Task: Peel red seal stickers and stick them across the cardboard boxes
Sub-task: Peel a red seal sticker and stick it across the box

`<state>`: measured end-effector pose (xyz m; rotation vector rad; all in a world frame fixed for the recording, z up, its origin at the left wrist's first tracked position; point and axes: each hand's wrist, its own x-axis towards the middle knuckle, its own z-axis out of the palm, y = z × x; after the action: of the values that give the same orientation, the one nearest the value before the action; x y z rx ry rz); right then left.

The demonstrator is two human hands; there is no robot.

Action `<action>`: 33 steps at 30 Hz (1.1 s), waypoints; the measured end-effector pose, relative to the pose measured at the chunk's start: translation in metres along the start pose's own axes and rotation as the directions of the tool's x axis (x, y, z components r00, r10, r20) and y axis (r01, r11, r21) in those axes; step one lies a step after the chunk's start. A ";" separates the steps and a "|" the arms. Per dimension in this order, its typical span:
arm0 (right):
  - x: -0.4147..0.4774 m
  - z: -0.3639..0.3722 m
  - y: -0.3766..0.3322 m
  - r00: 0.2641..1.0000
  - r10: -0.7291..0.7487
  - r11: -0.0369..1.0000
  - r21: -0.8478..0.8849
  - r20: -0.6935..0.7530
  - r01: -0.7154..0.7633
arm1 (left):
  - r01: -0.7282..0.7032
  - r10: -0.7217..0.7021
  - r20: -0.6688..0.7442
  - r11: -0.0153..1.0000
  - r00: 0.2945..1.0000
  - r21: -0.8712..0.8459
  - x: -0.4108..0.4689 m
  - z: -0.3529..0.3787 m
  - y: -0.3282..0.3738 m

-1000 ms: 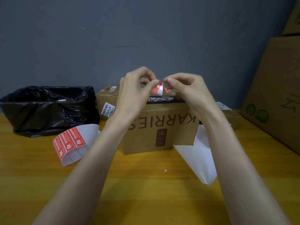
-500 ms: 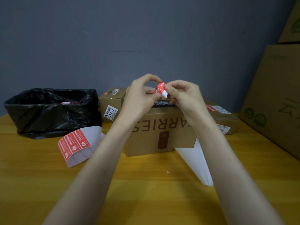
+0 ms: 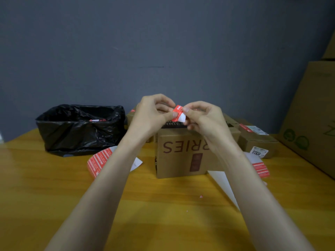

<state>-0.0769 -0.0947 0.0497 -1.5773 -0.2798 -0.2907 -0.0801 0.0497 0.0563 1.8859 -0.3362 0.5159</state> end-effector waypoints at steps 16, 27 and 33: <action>0.002 0.039 -0.012 0.969 0.073 0.976 0.182 0.236 -0.118 | 0.035 -0.021 -0.119 0.992 0.993 0.119 -0.001 -0.047 -0.006; 0.030 0.110 0.002 0.982 0.148 0.980 0.113 0.119 -0.162 | 0.081 -0.015 -0.278 0.970 0.960 0.228 0.005 -0.082 -0.028; 0.045 0.145 -0.001 0.944 0.235 0.964 0.073 0.230 -0.257 | 0.180 -0.059 -0.371 0.937 0.927 0.300 0.023 -0.113 -0.057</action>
<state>-0.0333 0.0504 0.0632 -1.5256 -0.2604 0.0933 -0.0557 0.1762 0.0566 2.0665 0.1174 0.8574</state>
